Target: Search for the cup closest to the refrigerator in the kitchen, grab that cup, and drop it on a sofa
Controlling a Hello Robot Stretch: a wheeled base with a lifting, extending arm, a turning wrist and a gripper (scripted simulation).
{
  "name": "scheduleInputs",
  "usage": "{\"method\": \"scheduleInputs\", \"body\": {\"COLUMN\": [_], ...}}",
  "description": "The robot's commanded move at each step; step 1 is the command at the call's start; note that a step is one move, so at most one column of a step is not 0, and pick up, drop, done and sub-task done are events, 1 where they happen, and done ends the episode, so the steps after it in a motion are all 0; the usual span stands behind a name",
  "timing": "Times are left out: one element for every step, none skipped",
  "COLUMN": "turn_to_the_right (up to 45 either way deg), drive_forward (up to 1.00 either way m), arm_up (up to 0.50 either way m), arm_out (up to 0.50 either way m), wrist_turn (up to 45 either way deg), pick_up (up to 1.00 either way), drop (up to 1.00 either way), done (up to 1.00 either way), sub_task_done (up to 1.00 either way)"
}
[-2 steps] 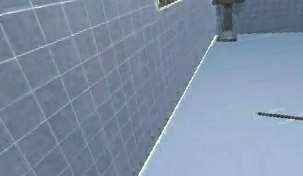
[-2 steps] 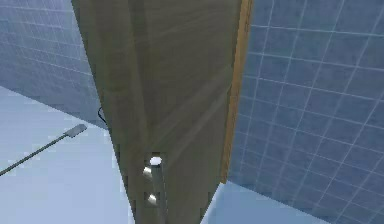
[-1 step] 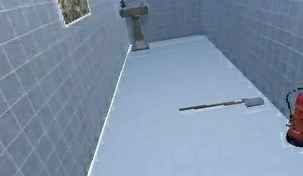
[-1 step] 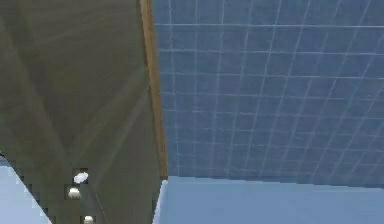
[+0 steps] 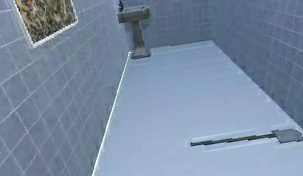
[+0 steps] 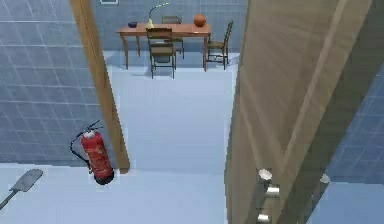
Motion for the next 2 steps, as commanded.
{"method": "scheduleInputs", "body": {"turn_to_the_right": [36.0, 0.0], "drive_forward": [0.00, 0.55], "arm_up": [0.00, 0.00], "arm_out": [0.00, 0.00], "wrist_turn": [0.0, 0.0], "pick_up": [0.00, 0.00], "drop": [0.00, 0.00], "done": [0.00, 0.00], "sub_task_done": [0.00, 0.00]}}
